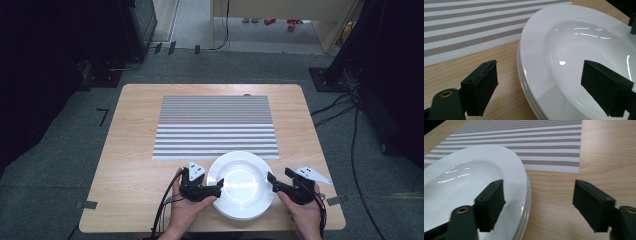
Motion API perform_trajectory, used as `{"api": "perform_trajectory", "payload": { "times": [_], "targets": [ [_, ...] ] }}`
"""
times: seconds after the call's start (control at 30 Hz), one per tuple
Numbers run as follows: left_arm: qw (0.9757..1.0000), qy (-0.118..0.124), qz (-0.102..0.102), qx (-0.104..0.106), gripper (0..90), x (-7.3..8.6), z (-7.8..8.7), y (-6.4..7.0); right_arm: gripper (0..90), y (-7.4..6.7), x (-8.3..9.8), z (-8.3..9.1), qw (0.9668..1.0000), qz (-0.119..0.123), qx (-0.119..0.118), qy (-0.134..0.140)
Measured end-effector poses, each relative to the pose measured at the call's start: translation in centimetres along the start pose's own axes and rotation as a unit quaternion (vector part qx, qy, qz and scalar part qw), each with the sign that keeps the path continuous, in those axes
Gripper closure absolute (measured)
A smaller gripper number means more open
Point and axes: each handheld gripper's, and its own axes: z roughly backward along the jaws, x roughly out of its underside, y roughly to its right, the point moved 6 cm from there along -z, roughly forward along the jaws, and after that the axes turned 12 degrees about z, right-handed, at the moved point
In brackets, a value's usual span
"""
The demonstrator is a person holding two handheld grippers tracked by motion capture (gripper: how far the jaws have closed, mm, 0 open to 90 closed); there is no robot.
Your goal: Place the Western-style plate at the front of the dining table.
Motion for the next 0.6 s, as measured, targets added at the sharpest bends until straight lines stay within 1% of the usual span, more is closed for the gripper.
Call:
{"api": "perform_trajectory", "payload": {
  "times": [0.03,0.07,0.1,0.13,0.17,0.23,0.3,0.33,0.37,0.43,0.47,0.53,0.57,0.6],
  "targets": [
    [1.0000,-0.002,-0.001,0.001,14.4,0.1,-0.1,0.1,31.4,-0.1,0.0,0.0,1.0000,0.000,-0.005,0.000],
    [1.0000,-0.002,-0.001,0.001,14.9,0.1,-0.1,0.1,31.4,-0.1,0.0,0.0,1.0000,0.000,-0.005,0.000],
    [1.0000,-0.003,-0.002,0.002,14.9,0.2,-0.1,0.2,34.4,-0.2,0.0,0.0,1.0000,-0.001,-0.008,0.000],
    [1.0000,-0.001,-0.004,0.003,18.8,0.4,-0.2,0.3,38.5,-0.3,0.1,0.0,0.9999,-0.003,-0.012,0.002],
    [1.0000,0.004,-0.004,0.001,26.3,0.5,-0.2,0.3,39.7,-0.4,0.1,-0.1,0.9999,-0.006,-0.014,0.002],
    [1.0000,0.006,-0.004,0.002,32.2,0.6,-0.2,0.4,41.3,-0.5,0.0,-0.1,0.9997,-0.010,-0.020,0.004],
    [1.0000,0.007,-0.003,0.000,34.7,0.7,-0.3,0.3,43.3,-0.6,0.1,-0.1,0.9996,-0.011,-0.025,0.005],
    [1.0000,0.008,0.004,0.002,35.9,0.7,-0.2,0.1,44.2,-0.6,0.1,-0.1,0.9996,-0.010,-0.027,0.005],
    [1.0000,0.008,0.004,0.002,37.4,0.7,-0.2,0.1,44.2,-0.6,0.1,-0.1,0.9996,-0.010,-0.027,0.005],
    [0.9999,0.008,0.008,0.003,40.8,0.6,-0.2,-0.1,47.9,-0.8,0.1,-0.2,0.9994,-0.009,-0.034,0.003],
    [0.9999,0.010,0.009,0.003,40.8,0.6,-0.2,-0.1,47.9,-0.8,0.1,-0.2,0.9994,-0.009,-0.034,0.003],
    [0.9999,0.009,0.009,0.002,43.9,0.7,-0.2,-0.2,49.6,-0.9,0.2,-0.2,0.9994,-0.007,-0.034,0.002],
    [0.9999,0.008,0.010,0.001,43.9,0.8,-0.3,-0.3,50.5,-1.0,0.2,-0.2,0.9993,-0.007,-0.037,0.001],
    [0.9999,0.006,0.010,0.000,45.3,0.9,-0.3,-0.4,53.4,-1.2,0.3,-0.3,0.9989,-0.011,-0.045,-0.002]
  ]
}}
